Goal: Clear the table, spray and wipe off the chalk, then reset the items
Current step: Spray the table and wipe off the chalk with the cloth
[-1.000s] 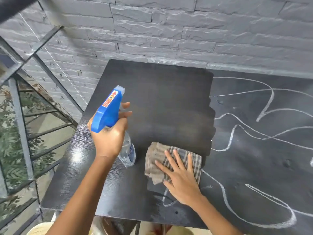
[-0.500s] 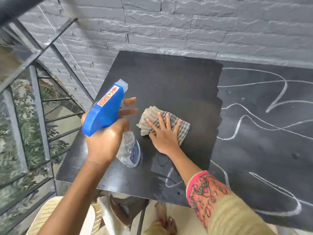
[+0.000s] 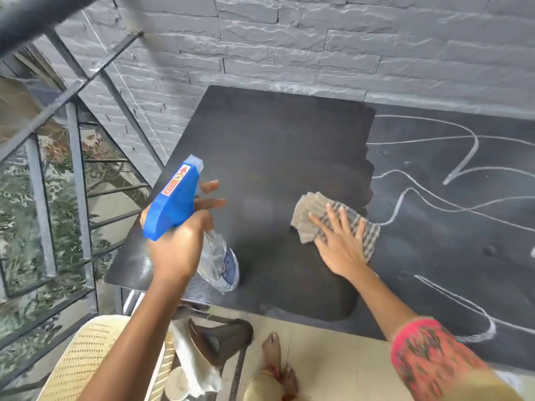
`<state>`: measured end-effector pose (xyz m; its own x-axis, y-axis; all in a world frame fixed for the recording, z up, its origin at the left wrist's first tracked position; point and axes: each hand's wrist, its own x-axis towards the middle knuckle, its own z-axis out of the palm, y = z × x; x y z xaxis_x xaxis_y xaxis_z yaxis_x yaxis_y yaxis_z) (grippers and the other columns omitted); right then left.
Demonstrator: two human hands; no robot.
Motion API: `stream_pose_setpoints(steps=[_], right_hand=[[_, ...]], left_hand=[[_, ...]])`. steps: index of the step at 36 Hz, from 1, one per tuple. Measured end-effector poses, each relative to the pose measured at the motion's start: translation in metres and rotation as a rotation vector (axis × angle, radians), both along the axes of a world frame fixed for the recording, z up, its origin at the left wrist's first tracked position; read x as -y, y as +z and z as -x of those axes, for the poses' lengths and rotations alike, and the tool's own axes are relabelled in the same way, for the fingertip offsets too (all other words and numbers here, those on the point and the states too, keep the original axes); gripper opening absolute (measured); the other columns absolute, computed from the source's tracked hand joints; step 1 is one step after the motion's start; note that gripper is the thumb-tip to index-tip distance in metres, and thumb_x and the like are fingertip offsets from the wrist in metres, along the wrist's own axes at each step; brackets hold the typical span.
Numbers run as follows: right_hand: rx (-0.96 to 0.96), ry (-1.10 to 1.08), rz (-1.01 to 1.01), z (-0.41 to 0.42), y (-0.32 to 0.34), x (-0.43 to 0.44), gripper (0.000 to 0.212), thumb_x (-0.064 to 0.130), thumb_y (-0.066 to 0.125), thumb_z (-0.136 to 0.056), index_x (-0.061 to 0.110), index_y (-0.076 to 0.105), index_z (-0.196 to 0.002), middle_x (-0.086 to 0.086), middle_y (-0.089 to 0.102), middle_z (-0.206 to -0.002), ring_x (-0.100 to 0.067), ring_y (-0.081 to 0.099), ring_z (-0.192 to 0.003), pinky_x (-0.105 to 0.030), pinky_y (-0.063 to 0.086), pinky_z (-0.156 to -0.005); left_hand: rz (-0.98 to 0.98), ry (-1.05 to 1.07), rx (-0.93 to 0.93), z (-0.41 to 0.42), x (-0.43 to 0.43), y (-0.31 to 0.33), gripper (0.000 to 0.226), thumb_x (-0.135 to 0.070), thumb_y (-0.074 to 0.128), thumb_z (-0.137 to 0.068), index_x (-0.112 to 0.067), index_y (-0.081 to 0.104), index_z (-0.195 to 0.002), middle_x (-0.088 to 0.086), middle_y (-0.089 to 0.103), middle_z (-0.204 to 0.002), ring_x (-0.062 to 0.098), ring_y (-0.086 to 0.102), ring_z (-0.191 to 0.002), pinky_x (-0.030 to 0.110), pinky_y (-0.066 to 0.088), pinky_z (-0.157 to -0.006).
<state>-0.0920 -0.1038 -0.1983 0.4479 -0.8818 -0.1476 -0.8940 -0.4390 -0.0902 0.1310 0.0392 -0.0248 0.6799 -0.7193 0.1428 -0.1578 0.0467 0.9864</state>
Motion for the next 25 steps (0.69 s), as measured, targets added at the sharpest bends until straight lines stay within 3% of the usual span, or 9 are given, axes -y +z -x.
stream_pose_setpoints(steps=[4,11,13,16,19,22,25], right_hand=[[-0.002,-0.023,-0.01,-0.022,0.0,-0.013,0.058,0.05,0.032,-0.094,0.053,0.0,-0.143,0.002,-0.004,-0.16,-0.031,-0.006,-0.145,-0.066,-0.009,-0.106],[0.038,0.551,-0.036,-0.018,0.002,-0.118,0.066,0.057,0.029,-0.085,0.052,-0.001,-0.143,0.001,-0.007,-0.158,-0.036,-0.007,-0.143,-0.07,-0.014,-0.101],[0.017,0.67,-0.037,-0.006,0.0,-0.135,0.067,0.057,0.034,-0.085,0.052,0.002,-0.144,0.004,-0.006,-0.159,-0.032,-0.008,-0.144,-0.07,-0.01,-0.103],[-0.055,0.744,0.002,0.022,0.004,-0.133,0.064,0.056,0.038,-0.084,0.051,0.015,-0.144,0.005,0.007,-0.158,-0.028,0.005,-0.144,-0.067,0.005,-0.107],[-0.033,0.616,-0.029,0.047,0.007,-0.116,0.063,0.048,0.035,-0.084,0.051,0.015,-0.144,0.007,0.012,-0.157,-0.027,0.008,-0.144,-0.064,0.008,-0.109],[-0.008,0.357,-0.044,0.047,0.003,-0.08,0.063,0.047,0.035,-0.092,0.056,-0.004,-0.141,0.01,-0.006,-0.157,-0.026,-0.008,-0.145,-0.06,-0.011,-0.11],[-0.047,0.155,-0.008,0.013,0.002,-0.057,0.061,0.05,0.029,-0.096,0.055,-0.014,-0.139,0.008,-0.019,-0.155,-0.026,-0.016,-0.144,-0.06,-0.017,-0.107]], left_hand=[[0.015,0.026,-0.014,0.002,0.003,-0.004,0.036,-0.003,0.045,-0.056,-0.032,0.064,-0.064,-0.017,0.073,-0.084,0.005,0.071,-0.075,0.012,0.044,-0.055],[0.032,-0.004,-0.017,0.012,0.008,-0.005,0.033,-0.002,0.043,-0.059,-0.027,0.06,-0.071,-0.008,0.07,-0.088,0.006,0.069,-0.069,0.014,0.046,-0.055],[0.047,0.005,-0.012,0.012,0.009,-0.006,0.032,-0.002,0.043,-0.061,-0.028,0.059,-0.074,-0.004,0.069,-0.09,0.008,0.069,-0.069,0.016,0.047,-0.056],[0.054,0.009,-0.031,0.011,0.008,-0.008,0.03,-0.002,0.043,-0.063,-0.024,0.059,-0.077,-0.002,0.068,-0.091,0.006,0.068,-0.069,0.018,0.048,-0.061],[0.046,0.003,-0.017,0.011,0.008,-0.009,0.027,-0.003,0.044,-0.064,-0.021,0.061,-0.076,-0.002,0.069,-0.09,0.003,0.067,-0.068,0.015,0.047,-0.06],[0.054,0.02,-0.02,0.012,0.009,-0.009,0.031,-0.003,0.046,-0.063,-0.028,0.062,-0.072,-0.005,0.07,-0.089,0.012,0.068,-0.072,0.022,0.049,-0.062],[0.052,0.045,-0.016,0.011,0.008,-0.009,0.037,-0.004,0.047,-0.063,-0.035,0.064,-0.069,-0.013,0.07,-0.083,0.018,0.07,-0.075,0.031,0.052,-0.068]])
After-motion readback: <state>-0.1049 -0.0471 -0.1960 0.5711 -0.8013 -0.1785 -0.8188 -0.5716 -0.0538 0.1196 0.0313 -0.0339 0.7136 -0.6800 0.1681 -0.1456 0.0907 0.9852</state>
